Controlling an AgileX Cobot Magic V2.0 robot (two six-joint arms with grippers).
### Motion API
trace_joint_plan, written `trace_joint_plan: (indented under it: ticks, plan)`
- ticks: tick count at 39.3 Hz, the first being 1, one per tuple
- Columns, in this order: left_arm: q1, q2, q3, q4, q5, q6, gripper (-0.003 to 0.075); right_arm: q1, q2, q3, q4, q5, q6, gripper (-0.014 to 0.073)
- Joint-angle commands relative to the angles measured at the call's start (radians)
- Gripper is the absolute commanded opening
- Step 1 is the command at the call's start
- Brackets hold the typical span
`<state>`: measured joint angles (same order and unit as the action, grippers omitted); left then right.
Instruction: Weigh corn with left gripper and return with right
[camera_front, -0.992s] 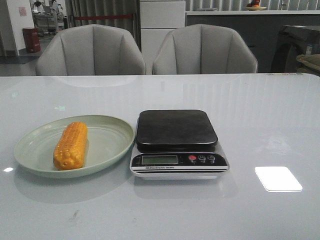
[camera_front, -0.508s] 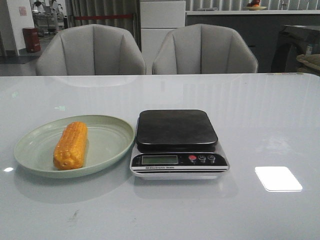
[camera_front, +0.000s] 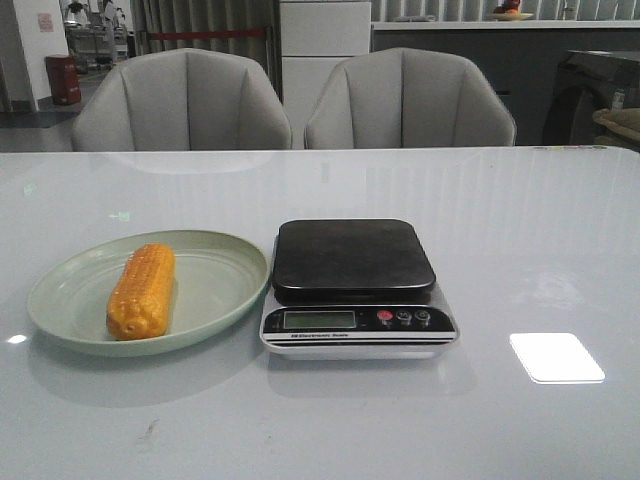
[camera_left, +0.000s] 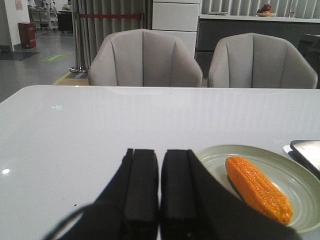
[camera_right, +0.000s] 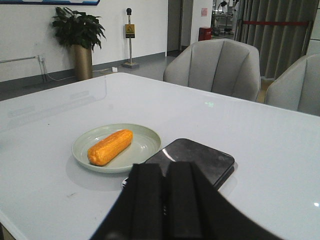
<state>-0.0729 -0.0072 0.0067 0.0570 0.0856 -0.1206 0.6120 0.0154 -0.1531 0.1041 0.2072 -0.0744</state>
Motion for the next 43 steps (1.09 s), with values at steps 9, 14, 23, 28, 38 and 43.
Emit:
trace_joint_plan:
  ticks: [9,14,23,28,38,43]
  plan:
    - [-0.008,-0.021,0.03,0.0,-0.08,-0.008,0.0125,-0.138,0.011,0.022,-0.007,-0.082,-0.008,0.0142]
    - [-0.008,-0.021,0.03,0.0,-0.08,-0.008,0.0125,-0.277,0.011,0.023,-0.007,-0.082,-0.008,0.0142]
    - [-0.008,-0.021,0.03,0.0,-0.08,-0.008,0.0125,-0.492,0.008,0.028,-0.009,-0.083,-0.008,0.0142]
    - [-0.008,-0.021,0.03,0.0,-0.08,-0.008,0.0125,-0.524,-0.018,0.08,-0.058,-0.12,-0.008,0.0142]
    - [-0.008,-0.019,0.03,0.0,-0.08,-0.008,0.0125,-0.524,-0.044,0.189,-0.092,-0.207,0.005,0.0142]
    - [-0.008,-0.019,0.03,0.0,-0.08,-0.008,0.0125,-0.524,-0.044,0.189,-0.092,-0.226,0.025,0.0142]
